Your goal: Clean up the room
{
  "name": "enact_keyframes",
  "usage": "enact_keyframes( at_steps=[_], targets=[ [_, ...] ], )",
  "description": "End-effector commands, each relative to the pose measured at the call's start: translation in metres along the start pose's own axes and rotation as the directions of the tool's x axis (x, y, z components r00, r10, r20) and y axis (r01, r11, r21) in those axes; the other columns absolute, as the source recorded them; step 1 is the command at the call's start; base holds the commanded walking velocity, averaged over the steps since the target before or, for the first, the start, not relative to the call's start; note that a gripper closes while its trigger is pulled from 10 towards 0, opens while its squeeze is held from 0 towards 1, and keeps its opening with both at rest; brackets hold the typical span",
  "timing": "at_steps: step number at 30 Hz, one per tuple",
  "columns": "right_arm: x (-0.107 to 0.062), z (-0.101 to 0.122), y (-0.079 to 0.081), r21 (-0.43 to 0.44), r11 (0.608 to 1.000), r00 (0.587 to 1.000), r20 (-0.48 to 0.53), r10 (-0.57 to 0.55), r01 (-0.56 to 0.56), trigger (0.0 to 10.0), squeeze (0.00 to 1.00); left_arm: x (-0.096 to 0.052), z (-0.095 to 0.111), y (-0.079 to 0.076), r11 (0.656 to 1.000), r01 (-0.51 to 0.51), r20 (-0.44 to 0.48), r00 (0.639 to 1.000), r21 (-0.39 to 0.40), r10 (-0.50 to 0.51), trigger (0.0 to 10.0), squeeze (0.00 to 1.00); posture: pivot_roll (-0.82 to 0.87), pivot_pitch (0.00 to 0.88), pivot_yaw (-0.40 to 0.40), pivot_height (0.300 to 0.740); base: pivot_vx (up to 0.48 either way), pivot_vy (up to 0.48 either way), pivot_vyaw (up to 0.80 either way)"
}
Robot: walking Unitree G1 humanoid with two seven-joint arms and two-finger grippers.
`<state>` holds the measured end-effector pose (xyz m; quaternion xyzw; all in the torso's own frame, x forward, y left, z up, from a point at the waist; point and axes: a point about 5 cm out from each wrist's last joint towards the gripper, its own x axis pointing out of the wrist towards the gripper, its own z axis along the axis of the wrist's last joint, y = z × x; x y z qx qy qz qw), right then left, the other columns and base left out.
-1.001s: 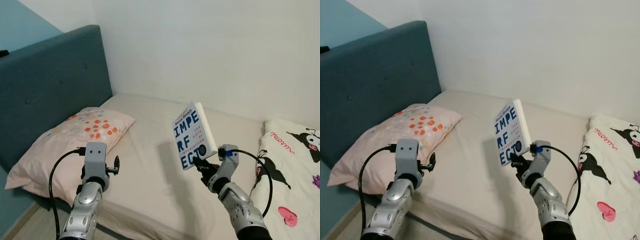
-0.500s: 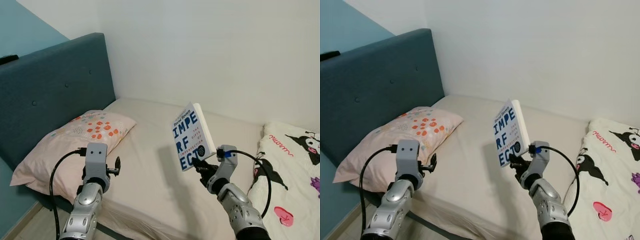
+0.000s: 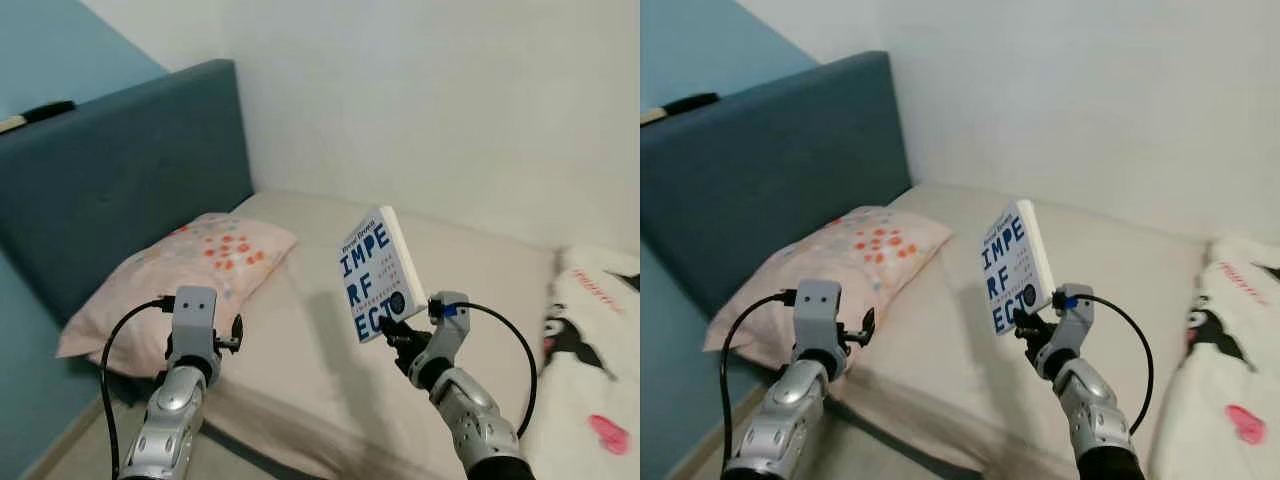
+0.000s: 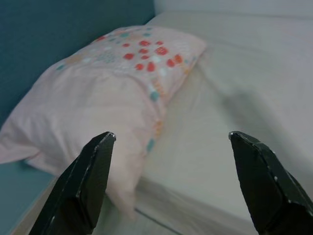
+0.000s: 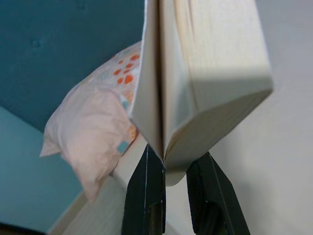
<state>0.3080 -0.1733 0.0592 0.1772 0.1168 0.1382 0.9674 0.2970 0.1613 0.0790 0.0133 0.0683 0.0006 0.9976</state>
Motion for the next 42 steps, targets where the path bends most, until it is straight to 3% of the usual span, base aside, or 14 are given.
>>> enact_keyframes(
  at_steps=[1,11,19,30,32,34,35,36,37,38,39,40,41,42],
  targets=[
    [0.001,0.006,0.004,-0.046,0.999,0.999,0.028,0.027,-0.025,10.0,0.0,0.0,-0.002,0.003,1.0,-0.005,-0.006,1.0,0.009,0.005,10.0,0.0,0.04,0.015,0.006,0.707,0.0,0.315,0.0],
    [0.002,0.005,0.005,-0.058,0.998,0.999,0.023,0.036,-0.034,10.0,0.0,0.001,0.001,0.002,1.0,-0.003,0.002,1.0,0.001,0.003,10.0,0.0,0.04,0.012,0.006,0.707,0.0,0.183,0.0],
    [0.0,0.004,0.003,-0.061,0.998,0.999,0.024,0.03,-0.029,10.0,0.0,0.001,0.001,-0.004,1.0,0.016,0.006,1.0,0.015,-0.016,10.0,0.0,0.04,0.007,0.01,0.707,0.0,-0.461,0.0],
    [-0.002,0.0,-0.001,-0.104,0.995,1.0,-0.009,0.005,-0.006,10.0,0.0,0.001,-0.002,-0.011,0.999,0.038,-0.005,0.999,0.022,-0.038,10.0,0.0,0.03,0.003,0.013,0.707,0.0,0.0,0.0],
    [0.0,-0.005,-0.002,-0.144,0.99,0.998,-0.055,-0.012,0.004,10.0,0.0,0.001,-0.006,-0.011,0.999,0.028,-0.026,0.999,0.031,-0.027,10.0,0.0,0.02,0.005,0.016,0.707,0.0,0.0,0.0],
    [0.004,-0.017,0.002,-0.099,0.995,0.989,-0.147,0.016,-0.031,10.0,0.0,0.001,-0.012,-0.01,0.999,0.015,-0.048,0.999,0.037,-0.013,10.0,0.0,0.02,0.008,0.017,0.707,0.0,0.0,0.0],
    [0.004,-0.03,0.004,-0.067,0.996,0.968,-0.247,0.039,-0.058,10.0,0.0,0.001,-0.015,-0.009,0.999,0.013,-0.055,0.998,0.04,-0.011,10.0,0.0,0.02,0.01,0.016,0.707,0.0,0.0,0.0],
    [0.001,-0.046,0.005,-0.107,0.99,0.922,-0.385,0.046,-0.094,10.0,0.0,0.0,-0.018,-0.009,0.999,0.012,-0.065,0.998,0.046,-0.009,10.0,0.0,0.02,0.013,0.015,0.707,0.0,0.0,0.0],
    [0.001,-0.046,0.005,-0.107,0.99,0.922,-0.385,0.046,-0.094,10.0,0.0,0.0,-0.018,-0.009,0.999,0.012,-0.065,0.998,0.046,-0.009,10.0,0.0,0.02,0.013,0.015,0.707,0.0,0.0,0.0],
    [-0.003,-0.059,0.005,-0.165,0.977,0.876,-0.481,0.041,-0.136,10.0,0.0,0.0,-0.02,-0.009,0.998,0.014,-0.07,0.997,0.053,-0.01,10.0,0.0,0.02,0.015,0.007,0.707,0.0,0.0,0.0],
    [-0.003,-0.059,0.005,-0.165,0.977,0.876,-0.481,0.041,-0.136,10.0,0.0,0.0,-0.02,-0.009,0.998,0.014,-0.07,0.997,0.053,-0.01,10.0,0.0,0.02,0.015,0.007,0.707,0.0,0.0,0.0],
    [-0.006,-0.067,0.006,-0.205,0.962,0.84,-0.54,0.042,-0.18,10.0,0.0,-0.001,-0.022,-0.009,0.998,0.016,-0.076,0.997,0.062,-0.011,10.0,0.0,0.02,0.016,0.001,0.707,0.0,0.0,0.0],
    [-0.004,-0.07,0.012,-0.135,0.977,0.855,-0.514,0.073,-0.165,10.0,0.0,-0.002,-0.022,-0.01,0.998,0.015,-0.077,0.997,0.067,-0.01,10.0,0.0,0.03,0.019,-0.008,0.707,0.0,0.0,0.0],
    [-0.004,-0.07,0.012,-0.135,0.977,0.855,-0.514,0.073,-0.165,10.0,0.0,-0.002,-0.022,-0.01,0.998,0.015,-0.077,0.997,0.067,-0.01,10.0,0.0,0.03,0.019,-0.008,0.707,0.0,0.0,0.0]
  ],
)
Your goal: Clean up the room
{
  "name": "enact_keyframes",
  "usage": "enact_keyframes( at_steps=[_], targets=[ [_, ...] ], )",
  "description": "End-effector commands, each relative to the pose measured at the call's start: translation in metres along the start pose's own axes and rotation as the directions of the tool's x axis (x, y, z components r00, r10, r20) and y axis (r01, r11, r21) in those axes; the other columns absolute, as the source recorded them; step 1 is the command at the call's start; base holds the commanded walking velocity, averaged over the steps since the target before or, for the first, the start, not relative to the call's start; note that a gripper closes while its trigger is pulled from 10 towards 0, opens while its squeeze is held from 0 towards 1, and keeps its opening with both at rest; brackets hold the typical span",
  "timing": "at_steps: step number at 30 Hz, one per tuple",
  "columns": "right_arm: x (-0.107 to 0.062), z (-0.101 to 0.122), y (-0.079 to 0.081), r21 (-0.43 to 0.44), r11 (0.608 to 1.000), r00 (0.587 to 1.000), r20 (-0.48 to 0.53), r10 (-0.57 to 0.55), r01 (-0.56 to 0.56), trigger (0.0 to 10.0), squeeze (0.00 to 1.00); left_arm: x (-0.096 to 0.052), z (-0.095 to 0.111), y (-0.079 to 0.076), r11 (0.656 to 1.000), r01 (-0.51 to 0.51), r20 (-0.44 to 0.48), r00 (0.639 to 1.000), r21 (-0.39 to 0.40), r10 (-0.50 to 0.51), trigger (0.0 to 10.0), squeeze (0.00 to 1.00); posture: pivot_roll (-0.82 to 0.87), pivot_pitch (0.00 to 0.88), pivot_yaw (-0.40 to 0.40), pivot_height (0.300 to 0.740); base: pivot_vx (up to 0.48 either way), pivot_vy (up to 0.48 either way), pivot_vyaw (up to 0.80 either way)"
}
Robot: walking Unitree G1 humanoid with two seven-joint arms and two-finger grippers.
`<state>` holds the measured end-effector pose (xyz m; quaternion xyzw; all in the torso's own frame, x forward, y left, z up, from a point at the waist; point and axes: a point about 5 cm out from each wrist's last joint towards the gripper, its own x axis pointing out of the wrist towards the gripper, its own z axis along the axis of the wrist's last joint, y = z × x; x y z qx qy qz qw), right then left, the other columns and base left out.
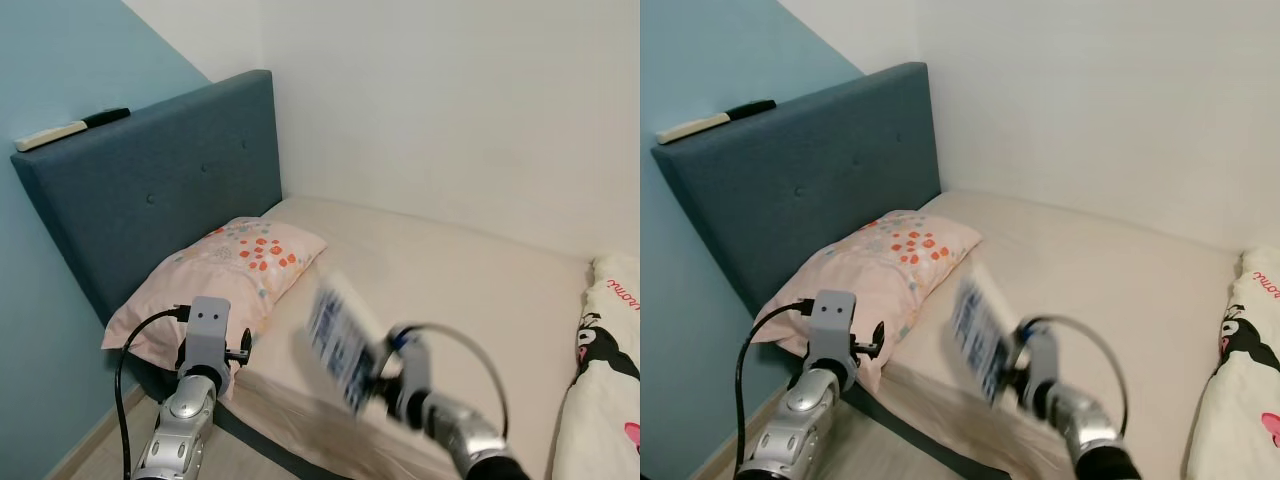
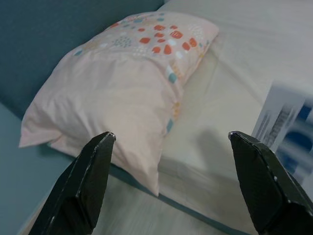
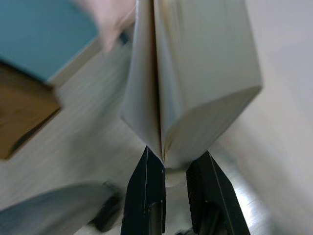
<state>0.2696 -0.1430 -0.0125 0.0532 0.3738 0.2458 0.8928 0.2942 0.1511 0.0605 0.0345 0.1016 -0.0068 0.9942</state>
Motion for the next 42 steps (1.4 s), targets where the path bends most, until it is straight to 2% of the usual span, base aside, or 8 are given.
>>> enact_keyframes(
  at_steps=[1,4,6,14,17,21,28,42],
  targets=[
    [0.001,0.022,0.002,0.035,0.999,0.994,0.106,0.005,-0.009,10.0,0.0,-0.003,-0.004,0.002,1.0,-0.009,-0.007,1.0,0.023,0.009,10.0,0.0,0.03,0.019,-0.016,0.707,0.0,0.0,0.0],
    [0.002,0.025,0.003,0.104,0.994,0.988,0.151,-0.005,-0.011,10.0,0.0,-0.005,-0.005,0.005,0.999,-0.024,-0.001,1.0,0.022,0.024,10.0,0.0,0.04,0.021,-0.019,0.707,0.0,0.0,0.0],
    [0.002,0.026,0.002,0.117,0.993,0.984,0.18,-0.008,-0.013,10.0,0.0,-0.009,-0.007,0.007,0.999,-0.033,0.003,0.999,0.023,0.033,10.0,0.0,0.04,0.021,-0.019,0.707,0.0,0.0,0.0],
    [-0.002,0.039,0.0,0.124,0.99,0.97,0.242,0.03,-0.062,10.0,0.0,-0.013,-0.008,0.011,0.999,-0.049,0.013,0.999,0.012,0.049,10.0,0.0,0.04,0.023,-0.019,0.707,0.0,0.0,0.0],
    [-0.003,0.044,0.002,0.099,0.991,0.961,0.271,0.058,-0.087,10.0,0.0,-0.014,-0.008,0.012,0.998,-0.058,0.018,0.998,0.009,0.058,10.0,0.0,0.04,0.023,-0.02,0.707,0.0,0.0,0.0],
    [-0.004,0.046,0.002,0.085,0.993,0.955,0.293,0.055,-0.084,10.0,0.0,-0.015,-0.007,0.012,0.998,-0.063,0.019,0.998,0.004,0.063,10.0,0.0,0.04,0.023,-0.021,0.707,0.0,0.0,0.0],
    [-0.003,0.058,0.002,0.116,0.99,0.939,0.343,0.033,-0.077,10.0,0.0,-0.015,-0.006,0.011,0.998,-0.058,0.022,0.998,0.003,0.058,10.0,0.0,0.04,0.025,-0.016,0.707,0.0,0.0,0.0],
    [-0.004,0.061,0.003,0.082,0.993,0.934,0.353,0.048,-0.082,10.0,0.0,-0.013,-0.002,0.011,0.998,-0.056,0.03,0.998,0.003,0.056,10.0,0.0,0.04,0.026,-0.016,0.658,0.0,0.0,0.0]
  ],
)
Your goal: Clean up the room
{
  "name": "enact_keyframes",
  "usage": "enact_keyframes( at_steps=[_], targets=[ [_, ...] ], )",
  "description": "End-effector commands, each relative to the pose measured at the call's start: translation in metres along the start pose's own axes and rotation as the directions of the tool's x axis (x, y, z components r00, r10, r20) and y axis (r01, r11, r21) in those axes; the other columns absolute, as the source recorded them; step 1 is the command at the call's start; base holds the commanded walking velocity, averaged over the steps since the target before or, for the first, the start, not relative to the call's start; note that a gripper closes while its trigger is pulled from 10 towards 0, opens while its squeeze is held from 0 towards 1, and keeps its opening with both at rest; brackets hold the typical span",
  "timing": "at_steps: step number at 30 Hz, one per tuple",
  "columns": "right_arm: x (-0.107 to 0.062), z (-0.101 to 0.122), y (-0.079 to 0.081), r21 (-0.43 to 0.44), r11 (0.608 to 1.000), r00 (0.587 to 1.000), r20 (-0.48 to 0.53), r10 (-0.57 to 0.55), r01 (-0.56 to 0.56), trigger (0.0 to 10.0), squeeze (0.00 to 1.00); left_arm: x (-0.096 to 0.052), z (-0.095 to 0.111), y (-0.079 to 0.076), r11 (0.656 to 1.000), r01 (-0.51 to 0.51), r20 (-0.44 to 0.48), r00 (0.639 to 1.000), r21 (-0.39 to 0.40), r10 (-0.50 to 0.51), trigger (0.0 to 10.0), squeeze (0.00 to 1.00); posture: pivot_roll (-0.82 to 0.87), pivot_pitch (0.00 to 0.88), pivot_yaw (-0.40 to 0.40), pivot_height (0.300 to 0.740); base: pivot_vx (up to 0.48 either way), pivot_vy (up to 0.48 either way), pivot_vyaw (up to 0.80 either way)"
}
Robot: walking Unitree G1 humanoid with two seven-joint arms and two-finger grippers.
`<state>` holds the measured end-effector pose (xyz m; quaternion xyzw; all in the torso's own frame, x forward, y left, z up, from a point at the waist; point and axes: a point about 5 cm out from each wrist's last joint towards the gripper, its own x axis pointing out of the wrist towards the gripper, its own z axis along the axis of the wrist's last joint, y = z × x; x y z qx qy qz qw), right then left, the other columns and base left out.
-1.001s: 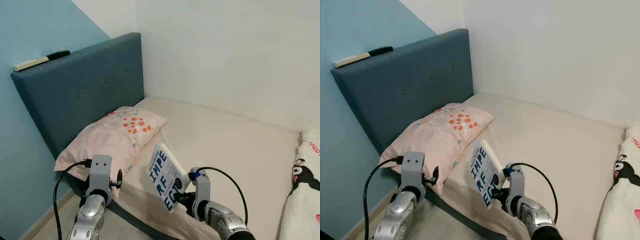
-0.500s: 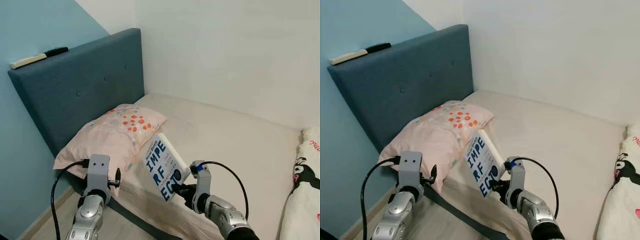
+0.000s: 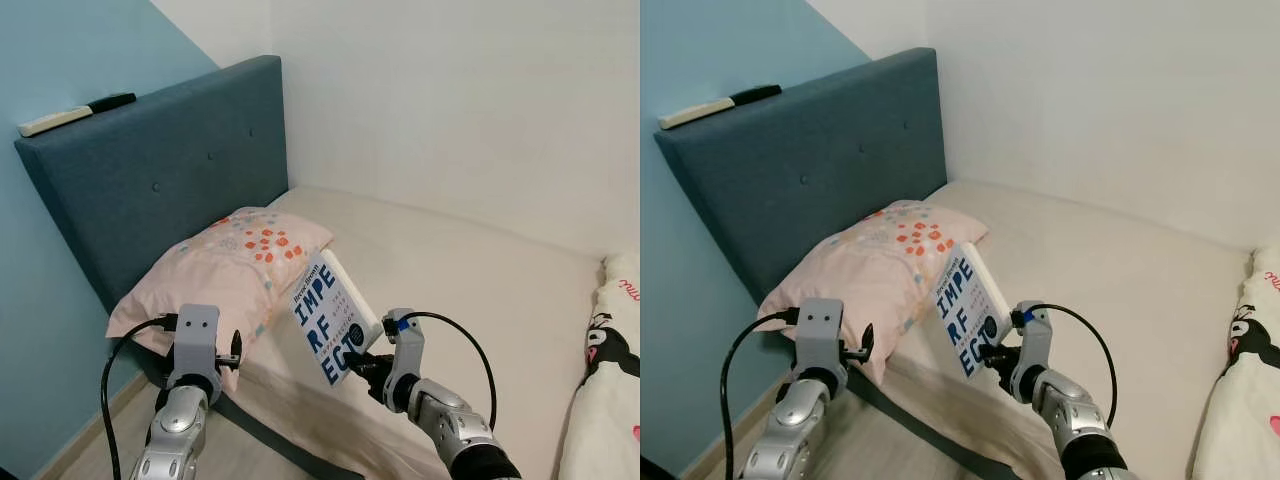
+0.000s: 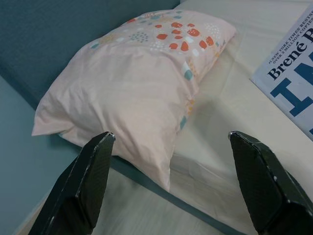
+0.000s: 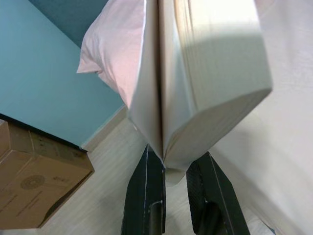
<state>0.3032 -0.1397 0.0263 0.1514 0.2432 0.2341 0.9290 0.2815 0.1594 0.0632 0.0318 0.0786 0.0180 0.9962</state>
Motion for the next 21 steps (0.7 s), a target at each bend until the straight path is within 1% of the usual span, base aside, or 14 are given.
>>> enact_keyframes(
  at_steps=[1,9,21],
  targets=[
    [0.0024,0.0089,0.0039,-0.018,1.0,0.999,0.048,0.025,-0.024,10.0,0.0,0.0001,-0.0015,0.0024,1.0,-0.004,-0.014,1.0,0.014,0.004,10.0,0.0,0.04,0.026,-0.016,0.648,0.0,0.0,0.0],
    [0.0025,0.0093,0.0041,-0.018,0.999,0.998,0.051,0.027,-0.026,10.0,0.0,0.0002,-0.0023,0.0019,1.0,-0.001,-0.016,1.0,0.016,0.001,10.0,0.0,0.04,0.026,-0.015,0.624,0.0,0.0,0.0],
    [0.0012,0.009,0.0008,-0.013,1.0,0.998,0.064,-0.002,0.003,10.0,0.0,0.0021,0.0002,-0.0008,1.0,0.016,-0.009,1.0,0.024,-0.016,10.0,0.0,0.04,0.022,-0.01,0.624,0.0,0.0,0.0]
  ],
)
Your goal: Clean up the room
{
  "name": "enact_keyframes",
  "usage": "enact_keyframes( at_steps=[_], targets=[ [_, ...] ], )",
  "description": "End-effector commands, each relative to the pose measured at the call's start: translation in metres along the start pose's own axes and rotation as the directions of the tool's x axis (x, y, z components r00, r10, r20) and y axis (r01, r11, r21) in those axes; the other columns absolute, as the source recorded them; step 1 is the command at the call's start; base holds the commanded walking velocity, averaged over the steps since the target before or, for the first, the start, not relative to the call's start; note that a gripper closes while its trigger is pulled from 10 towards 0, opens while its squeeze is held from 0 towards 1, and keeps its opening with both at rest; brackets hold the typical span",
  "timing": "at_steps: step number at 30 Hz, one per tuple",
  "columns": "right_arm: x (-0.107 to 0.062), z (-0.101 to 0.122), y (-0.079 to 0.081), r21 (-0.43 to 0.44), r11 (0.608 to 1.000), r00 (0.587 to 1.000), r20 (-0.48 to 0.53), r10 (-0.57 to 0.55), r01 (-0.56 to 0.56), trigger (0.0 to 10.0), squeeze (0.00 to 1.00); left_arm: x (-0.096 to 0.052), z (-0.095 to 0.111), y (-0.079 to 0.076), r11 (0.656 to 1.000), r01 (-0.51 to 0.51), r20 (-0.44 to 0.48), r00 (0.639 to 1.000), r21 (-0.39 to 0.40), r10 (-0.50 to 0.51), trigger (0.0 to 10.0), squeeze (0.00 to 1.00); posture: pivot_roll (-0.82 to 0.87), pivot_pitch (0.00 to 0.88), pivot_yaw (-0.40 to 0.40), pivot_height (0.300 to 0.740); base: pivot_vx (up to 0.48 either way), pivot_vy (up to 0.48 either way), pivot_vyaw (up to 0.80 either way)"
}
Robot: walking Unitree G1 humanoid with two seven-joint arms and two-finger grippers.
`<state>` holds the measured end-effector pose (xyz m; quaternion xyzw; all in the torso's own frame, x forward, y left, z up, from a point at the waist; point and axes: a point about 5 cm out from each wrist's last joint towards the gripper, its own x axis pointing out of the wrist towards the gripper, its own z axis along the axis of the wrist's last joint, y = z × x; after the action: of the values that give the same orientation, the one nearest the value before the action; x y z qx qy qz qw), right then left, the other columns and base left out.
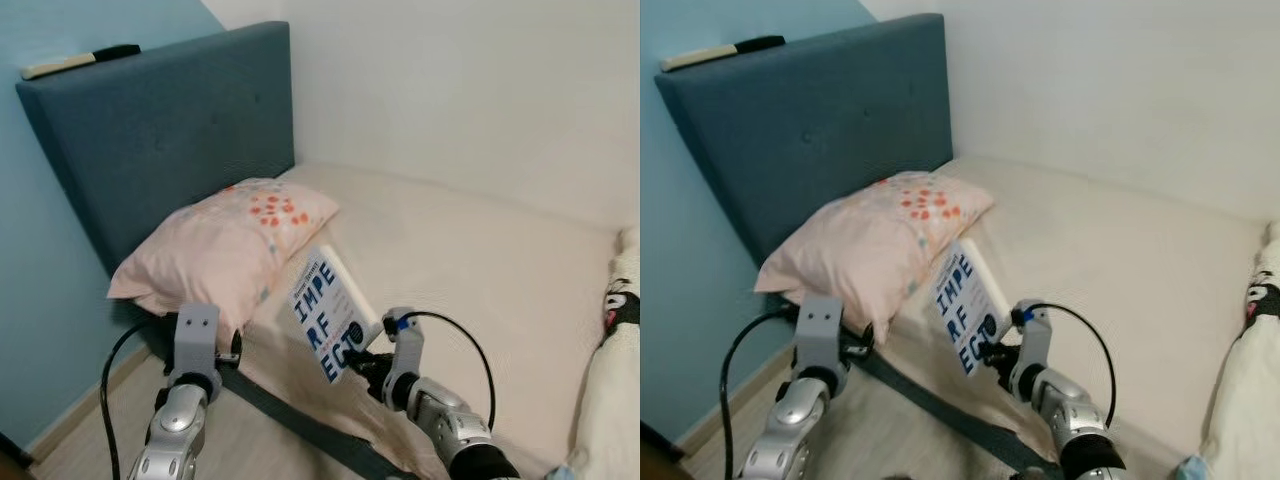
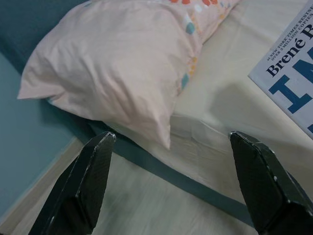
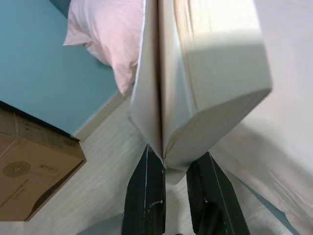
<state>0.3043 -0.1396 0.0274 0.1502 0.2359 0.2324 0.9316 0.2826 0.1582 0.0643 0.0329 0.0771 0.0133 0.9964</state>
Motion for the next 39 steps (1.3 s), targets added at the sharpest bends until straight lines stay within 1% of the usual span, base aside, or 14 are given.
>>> enact_keyframes(
  at_steps=[1,4,13,22,24,26,27,28,29,32,34,37,38,39],
  targets=[
    [0.001,0.007,0.001,-0.008,1.0,0.999,0.049,0.001,0.0,10.0,0.0,0.001,-0.001,0.0,1.0,0.007,-0.013,1.0,0.021,-0.007,10.0,0.0,0.04,0.022,-0.01,0.624,0.0,0.0,0.0],
    [0.0,0.01,-0.002,0.016,1.0,0.998,0.068,-0.016,0.015,10.0,0.0,0.002,-0.001,0.001,1.0,0.01,-0.013,1.0,0.023,-0.01,10.0,0.0,0.05,0.021,-0.006,0.624,0.0,0.0,0.0],
    [0.002,0.014,-0.002,0.018,1.0,0.997,0.076,-0.018,0.016,10.0,0.0,0.002,0.0,0.002,1.0,0.007,-0.013,1.0,0.028,-0.007,10.0,0.0,0.05,0.023,-0.004,0.599,0.0,0.0,0.0],
    [0.01,0.029,0.005,-0.002,0.999,0.997,0.063,0.054,-0.054,10.0,0.0,0.001,0.001,0.013,0.999,-0.025,-0.007,1.0,0.036,0.026,10.0,0.0,0.05,0.042,-0.022,0.599,0.0,0.0,0.0],
    [0.013,0.036,0.006,0.003,0.997,0.996,0.06,0.073,-0.073,10.0,0.0,0.001,0.002,0.016,0.999,-0.033,0.001,0.999,0.033,0.033,10.0,0.0,0.06,0.053,-0.029,0.599,0.0,0.0,0.0],
    [0.016,0.049,0.007,0.034,0.995,0.993,0.072,0.096,-0.098,10.0,0.0,-0.001,0.006,0.02,0.999,-0.033,0.016,0.999,0.001,0.033,10.0,0.0,0.07,0.082,-0.044,0.599,0.0,0.0,0.0],
    [0.016,0.049,0.007,0.034,0.995,0.993,0.072,0.096,-0.098,10.0,0.0,-0.001,0.006,0.02,0.999,-0.033,0.016,0.999,0.001,0.033,10.0,0.0,0.07,0.082,-0.044,0.599,0.0,0.0,0.0],
    [0.018,0.057,0.008,0.049,0.993,0.991,0.085,0.107,-0.111,10.0,0.0,-0.002,0.008,0.021,0.999,-0.026,0.026,0.999,-0.02,0.026,10.0,0.0,0.07,0.087,-0.046,0.599,0.0,0.0,0.0],
    [0.02,0.071,0.009,0.067,0.987,0.985,0.102,0.139,-0.146,10.0,0.0,-0.005,0.013,0.021,0.998,0.002,0.052,0.999,-0.06,0.002,10.0,0.0,0.09,0.123,-0.062,0.599,0.0,0.0,0.0],
    [0.02,0.077,0.009,0.067,0.986,0.984,0.106,0.146,-0.153,10.0,0.0,-0.007,0.016,0.021,0.997,0.016,0.066,0.998,-0.076,-0.011,10.0,0.0,0.1,0.132,-0.065,0.599,0.0,0.0,0.0],
    [0.02,0.09,0.006,0.059,0.987,0.984,0.108,0.141,-0.148,10.0,0.0,-0.011,0.024,0.021,0.994,0.052,0.101,0.994,-0.097,-0.042,10.0,0.0,0.12,0.156,-0.073,0.599,0.0,0.0,0.0],
    [0.019,0.108,0.004,0.004,0.991,0.986,0.1,0.133,-0.134,10.0,0.0,-0.018,0.039,0.022,0.99,0.099,0.152,0.985,-0.104,-0.083,10.0,0.0,0.17,0.216,-0.094,0.599,0.0,0.0,0.0],
    [0.019,0.108,0.004,0.004,0.991,0.986,0.1,0.133,-0.134,10.0,0.0,-0.018,0.039,0.022,0.99,0.099,0.152,0.985,-0.104,-0.083,10.0,0.0,0.17,0.216,-0.094,0.599,0.0,0.0,0.0],
    [0.019,0.113,0.004,-0.021,0.991,0.986,0.095,0.136,-0.135,10.0,0.0,-0.02,0.045,0.023,0.989,0.113,0.167,0.981,-0.1,-0.095,10.0,0.0,0.18,0.229,-0.097,0.599,0.0,0.0,0.0]
  ],
)
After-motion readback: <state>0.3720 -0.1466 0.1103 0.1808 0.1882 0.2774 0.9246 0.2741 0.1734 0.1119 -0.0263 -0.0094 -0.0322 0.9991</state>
